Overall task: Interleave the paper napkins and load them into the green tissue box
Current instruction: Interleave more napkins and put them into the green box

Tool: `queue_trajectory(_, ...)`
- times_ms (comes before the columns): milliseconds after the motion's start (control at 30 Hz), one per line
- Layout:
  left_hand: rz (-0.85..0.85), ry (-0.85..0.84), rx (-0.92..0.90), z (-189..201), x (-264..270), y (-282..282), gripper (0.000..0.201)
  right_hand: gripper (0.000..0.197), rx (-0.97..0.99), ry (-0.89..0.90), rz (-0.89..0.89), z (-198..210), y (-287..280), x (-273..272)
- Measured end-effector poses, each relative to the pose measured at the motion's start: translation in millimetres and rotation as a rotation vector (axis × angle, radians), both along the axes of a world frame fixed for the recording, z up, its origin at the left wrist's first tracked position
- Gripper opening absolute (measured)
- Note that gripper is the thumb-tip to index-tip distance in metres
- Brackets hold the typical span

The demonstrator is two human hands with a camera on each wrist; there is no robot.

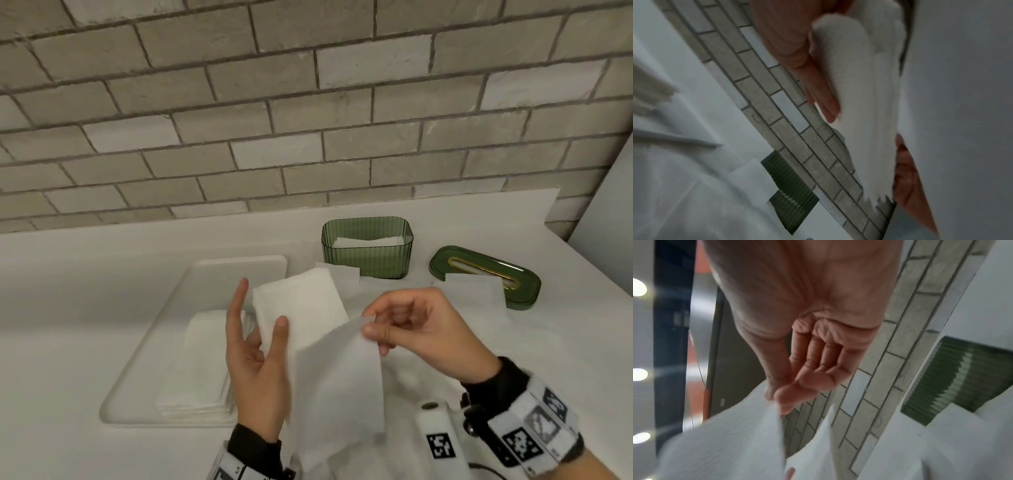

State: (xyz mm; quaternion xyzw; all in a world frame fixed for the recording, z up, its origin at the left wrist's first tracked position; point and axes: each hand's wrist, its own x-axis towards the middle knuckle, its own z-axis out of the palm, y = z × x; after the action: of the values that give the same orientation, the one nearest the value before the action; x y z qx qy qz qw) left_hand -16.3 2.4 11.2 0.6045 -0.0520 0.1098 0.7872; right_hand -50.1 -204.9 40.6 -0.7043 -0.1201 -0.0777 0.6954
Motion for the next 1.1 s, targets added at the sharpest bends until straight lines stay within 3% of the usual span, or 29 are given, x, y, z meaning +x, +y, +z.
queue_trajectory(133,-0.070,-0.140,0.257,-1.7,-1.7,-1.9,0.036,0.020,-0.029,-0.003,-0.012,15.0,-3.9,18.7)
queue_trajectory(233,-0.136,-0.118,0.192,2.6,-6.4,-3.8,0.022,0.015,-0.003,0.038,-0.048,17.7,-4.7,34.0)
queue_trajectory(267,-0.160,-0.100,0.136,5.0,-8.5,-4.9,0.027,0.015,0.012,0.049,-0.066,16.4,-4.3,38.1)
queue_trajectory(333,-0.176,-0.079,0.085,2.8,-10.0,-5.0,0.063,0.017,0.030,0.066,-0.096,12.4,-1.9,44.1)
queue_trajectory(367,-0.179,-0.076,0.081,2.4,-10.7,-5.5,0.070,0.016,0.031,0.077,-0.104,9.9,0.1,46.1)
queue_trajectory(400,-0.184,-0.068,0.075,1.3,-10.7,-5.1,0.064,0.015,0.031,0.089,-0.110,7.4,2.5,46.8)
queue_trajectory(467,-0.182,-0.044,0.086,-1.3,-8.1,-4.2,0.025,0.015,0.035,0.103,-0.140,1.4,7.6,46.0)
queue_trajectory(500,-0.162,-0.020,0.094,-2.8,-5.4,-4.1,0.016,0.018,0.021,0.102,-0.168,-2.2,10.0,43.9)
queue_trajectory(600,-0.121,0.039,0.035,-8.7,0.9,-3.7,0.039,0.051,-0.082,0.217,-0.152,-19.4,13.6,30.8)
queue_trajectory(667,-0.086,0.028,-0.009,-11.2,3.1,-7.1,0.060,0.062,-0.109,0.353,0.061,-30.1,15.5,20.0)
queue_trajectory(733,-0.074,0.026,-0.023,-16.3,4.3,-11.7,0.074,0.048,-0.044,0.403,0.218,-38.0,14.9,12.1)
queue_trajectory(833,-0.092,0.057,-0.049,-20.6,5.3,-15.2,0.089,0.033,-0.002,0.388,0.103,-45.9,4.7,8.0)
queue_trajectory(967,-0.135,0.112,0.005,-29.4,19.0,-3.1,0.067,0.035,0.068,0.333,-0.087,-47.1,-17.3,7.4)
queue_trajectory(1100,-0.390,0.205,0.224,-40.9,36.1,8.0,0.058,0.038,0.249,0.279,-0.160,-39.2,-33.5,9.0)
